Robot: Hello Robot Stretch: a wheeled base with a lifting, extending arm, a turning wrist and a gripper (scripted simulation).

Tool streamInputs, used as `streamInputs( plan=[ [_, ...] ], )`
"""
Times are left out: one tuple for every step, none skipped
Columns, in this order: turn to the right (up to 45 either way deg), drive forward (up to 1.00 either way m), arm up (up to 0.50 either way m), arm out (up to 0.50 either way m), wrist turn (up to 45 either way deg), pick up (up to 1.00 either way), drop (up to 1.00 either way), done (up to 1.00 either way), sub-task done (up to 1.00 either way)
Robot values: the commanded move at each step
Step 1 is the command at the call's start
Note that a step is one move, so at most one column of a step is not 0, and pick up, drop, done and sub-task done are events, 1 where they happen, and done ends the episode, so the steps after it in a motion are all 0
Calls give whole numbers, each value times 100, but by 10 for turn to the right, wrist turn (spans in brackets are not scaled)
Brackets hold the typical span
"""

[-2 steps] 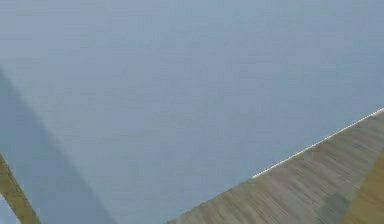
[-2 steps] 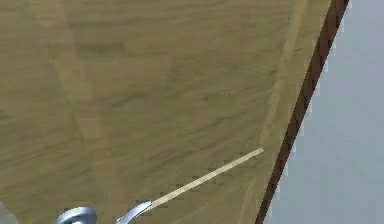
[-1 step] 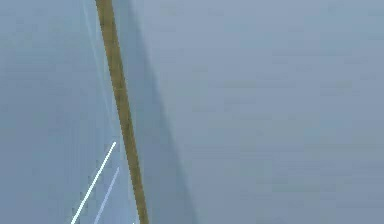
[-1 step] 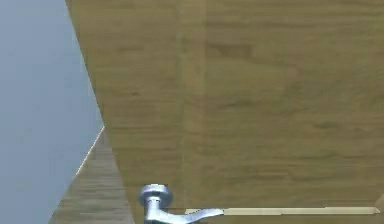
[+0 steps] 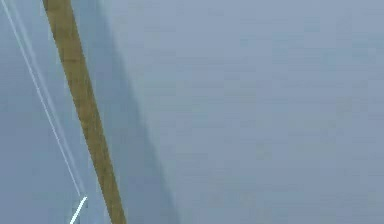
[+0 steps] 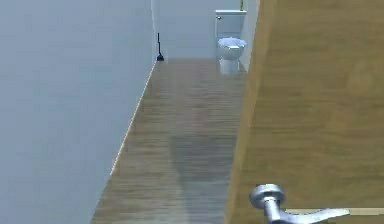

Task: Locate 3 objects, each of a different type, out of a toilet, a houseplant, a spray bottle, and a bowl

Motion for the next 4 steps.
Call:
streamInputs(
  plan=[
    [450, 0, 0, 0, 0, 0, 0, 0, 0],
    [300, 0, 0, 0, 0, 0, 0, 0, 0],
    [0, 75, 0, 0, 0, 0, 0, 0, 0],
    [450, 0, 0, 0, 0, 0, 0, 0, 0]
  ],
)
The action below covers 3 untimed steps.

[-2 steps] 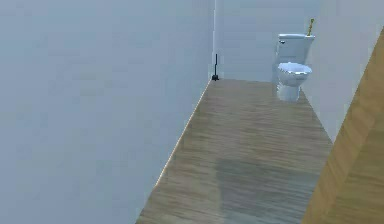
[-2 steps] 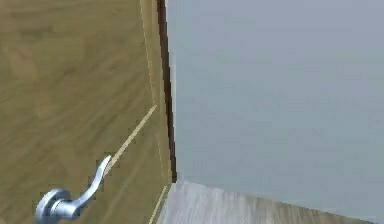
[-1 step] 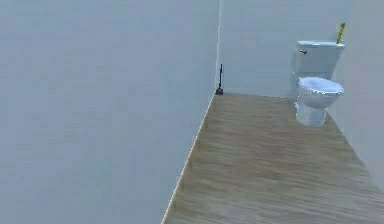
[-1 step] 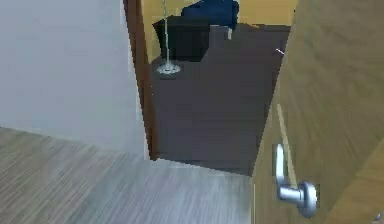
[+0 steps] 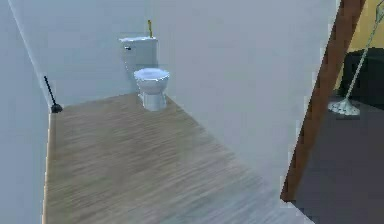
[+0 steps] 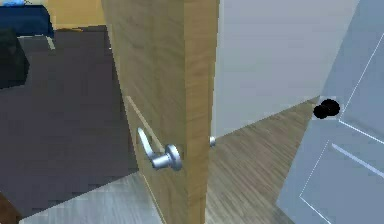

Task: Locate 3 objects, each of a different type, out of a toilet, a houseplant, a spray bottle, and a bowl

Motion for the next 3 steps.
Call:
streamInputs(
  plan=[
    [240, 0, 0, 0, 0, 0, 0, 0, 0],
    [0, 35, 0, 0, 0, 0, 0, 0, 0],
    [210, 0, 0, 0, 0, 0, 0, 0, 0]
  ],
)
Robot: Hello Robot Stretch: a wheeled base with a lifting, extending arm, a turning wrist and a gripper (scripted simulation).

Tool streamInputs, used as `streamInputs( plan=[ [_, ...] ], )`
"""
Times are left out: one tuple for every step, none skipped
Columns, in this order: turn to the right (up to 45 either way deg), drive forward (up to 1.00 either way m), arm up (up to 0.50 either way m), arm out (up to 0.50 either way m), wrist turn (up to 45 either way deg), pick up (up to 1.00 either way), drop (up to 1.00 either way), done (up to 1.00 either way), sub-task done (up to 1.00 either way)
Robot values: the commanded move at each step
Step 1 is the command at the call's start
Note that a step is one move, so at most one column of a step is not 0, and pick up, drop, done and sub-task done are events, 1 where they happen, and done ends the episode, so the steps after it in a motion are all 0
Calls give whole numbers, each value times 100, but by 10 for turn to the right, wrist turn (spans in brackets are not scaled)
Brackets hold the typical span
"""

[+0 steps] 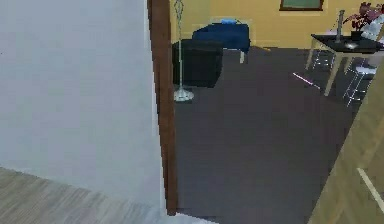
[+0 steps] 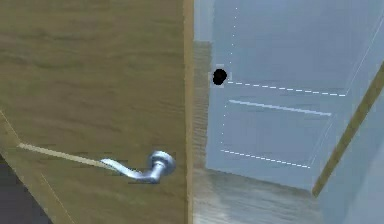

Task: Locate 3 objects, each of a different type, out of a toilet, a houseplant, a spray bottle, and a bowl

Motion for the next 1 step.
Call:
streamInputs(
  plan=[
    [30, 0, 0, 0, 0, 0, 0, 0, 0]
  ],
)
